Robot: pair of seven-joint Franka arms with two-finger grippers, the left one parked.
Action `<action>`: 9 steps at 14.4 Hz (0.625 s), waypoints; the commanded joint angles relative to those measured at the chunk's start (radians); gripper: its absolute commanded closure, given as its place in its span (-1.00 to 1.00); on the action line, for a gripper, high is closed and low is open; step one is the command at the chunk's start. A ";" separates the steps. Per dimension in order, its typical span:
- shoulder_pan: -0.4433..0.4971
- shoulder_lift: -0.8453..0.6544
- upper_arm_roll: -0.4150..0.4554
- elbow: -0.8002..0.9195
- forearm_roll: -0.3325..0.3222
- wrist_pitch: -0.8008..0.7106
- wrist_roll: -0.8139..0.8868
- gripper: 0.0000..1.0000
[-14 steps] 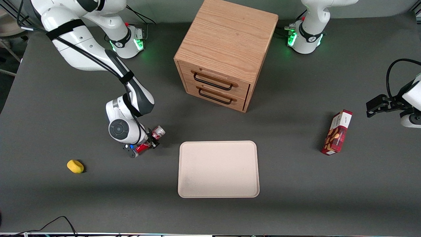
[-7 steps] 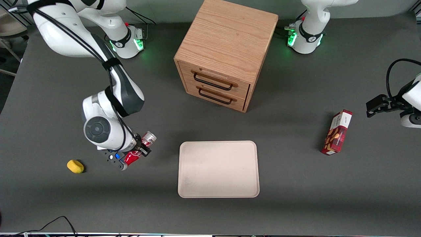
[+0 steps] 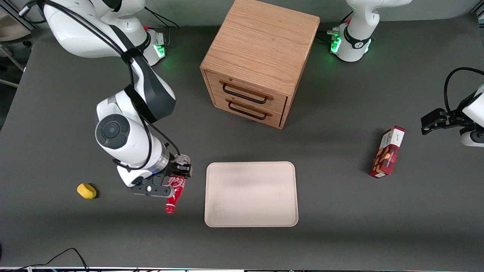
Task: Place coke bottle on tray
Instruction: 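Carry the upright bottle with the right gripper onto the cream tray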
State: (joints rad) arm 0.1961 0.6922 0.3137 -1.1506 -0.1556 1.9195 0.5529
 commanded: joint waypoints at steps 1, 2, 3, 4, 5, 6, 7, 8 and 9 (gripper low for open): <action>0.035 0.185 0.027 0.172 -0.018 0.070 -0.128 1.00; 0.045 0.229 0.027 0.187 -0.018 0.102 -0.204 1.00; 0.052 0.272 0.025 0.198 -0.018 0.125 -0.256 1.00; 0.069 0.306 0.022 0.201 -0.018 0.147 -0.258 1.00; 0.071 0.325 0.021 0.201 -0.016 0.153 -0.255 1.00; 0.068 0.340 0.021 0.200 -0.006 0.151 -0.245 1.00; 0.065 0.354 0.019 0.198 0.033 0.153 -0.223 1.00; 0.071 0.369 0.008 0.198 0.060 0.154 -0.200 1.00; 0.072 0.387 -0.002 0.198 0.070 0.159 -0.162 1.00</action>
State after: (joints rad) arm 0.2568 1.0450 0.3272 -1.0117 -0.1235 2.0912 0.3461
